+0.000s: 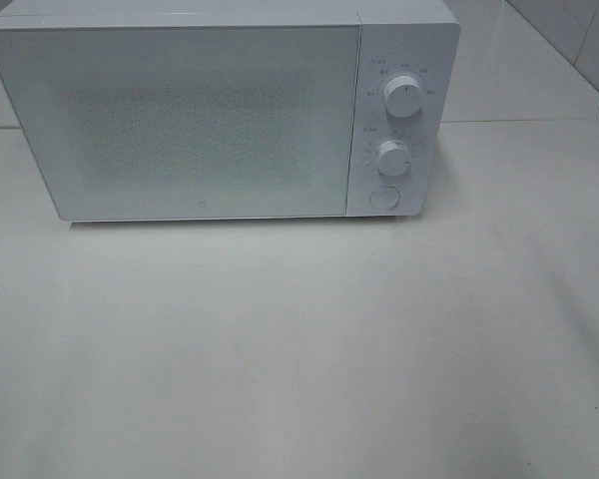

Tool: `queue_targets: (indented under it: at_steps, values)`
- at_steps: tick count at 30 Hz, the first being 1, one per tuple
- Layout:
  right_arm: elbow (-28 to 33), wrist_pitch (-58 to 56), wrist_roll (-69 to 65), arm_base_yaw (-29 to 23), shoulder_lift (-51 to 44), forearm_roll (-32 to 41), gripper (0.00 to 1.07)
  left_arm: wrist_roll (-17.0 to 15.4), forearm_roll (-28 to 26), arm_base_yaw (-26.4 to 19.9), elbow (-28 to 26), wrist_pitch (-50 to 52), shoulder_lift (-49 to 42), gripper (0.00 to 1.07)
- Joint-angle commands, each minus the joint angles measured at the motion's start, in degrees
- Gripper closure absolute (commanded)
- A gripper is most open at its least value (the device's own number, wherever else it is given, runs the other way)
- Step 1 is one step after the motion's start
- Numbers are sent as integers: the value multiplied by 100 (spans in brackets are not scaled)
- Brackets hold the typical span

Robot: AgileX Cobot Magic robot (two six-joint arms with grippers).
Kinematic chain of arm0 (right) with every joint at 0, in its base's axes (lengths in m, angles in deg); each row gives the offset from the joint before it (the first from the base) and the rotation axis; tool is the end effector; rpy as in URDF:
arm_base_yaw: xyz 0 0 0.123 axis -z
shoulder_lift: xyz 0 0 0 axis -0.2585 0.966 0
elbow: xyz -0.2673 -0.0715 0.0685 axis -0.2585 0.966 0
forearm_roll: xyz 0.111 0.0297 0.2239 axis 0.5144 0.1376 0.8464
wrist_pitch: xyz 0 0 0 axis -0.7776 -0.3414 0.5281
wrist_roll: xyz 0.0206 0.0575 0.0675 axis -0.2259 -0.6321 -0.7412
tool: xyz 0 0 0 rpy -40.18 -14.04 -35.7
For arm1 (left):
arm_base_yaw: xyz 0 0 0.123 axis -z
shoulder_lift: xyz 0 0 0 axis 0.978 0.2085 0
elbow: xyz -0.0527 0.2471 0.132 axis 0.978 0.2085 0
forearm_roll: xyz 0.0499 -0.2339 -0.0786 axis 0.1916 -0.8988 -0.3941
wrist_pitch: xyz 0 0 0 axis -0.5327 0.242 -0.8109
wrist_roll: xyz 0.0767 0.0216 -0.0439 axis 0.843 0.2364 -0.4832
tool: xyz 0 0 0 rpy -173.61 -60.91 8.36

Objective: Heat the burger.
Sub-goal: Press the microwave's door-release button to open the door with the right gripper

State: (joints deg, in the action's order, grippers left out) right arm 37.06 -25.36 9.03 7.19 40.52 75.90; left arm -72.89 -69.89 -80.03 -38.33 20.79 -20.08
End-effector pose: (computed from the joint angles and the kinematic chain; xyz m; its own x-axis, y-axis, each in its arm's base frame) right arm 0.1650 0.0242 0.2728 -0.1980 -0.0047 -0.9802 -0.1479 0.9887 0.0251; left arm -0.0087 -0.0113 0.2834 -0.4393 -0.1083 -0.8918 0.0327 0.9901 -0.1363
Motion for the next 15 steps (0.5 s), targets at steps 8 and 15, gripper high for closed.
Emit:
queue_targets:
  at_steps: [8,15]
  values:
    - [596,2979,458,17,1278,401,35,11,0,-17,34,0,-109,9]
    - [653,3718,1324,11,2275,1375,35,11,0,-17,34,0,-109,9]
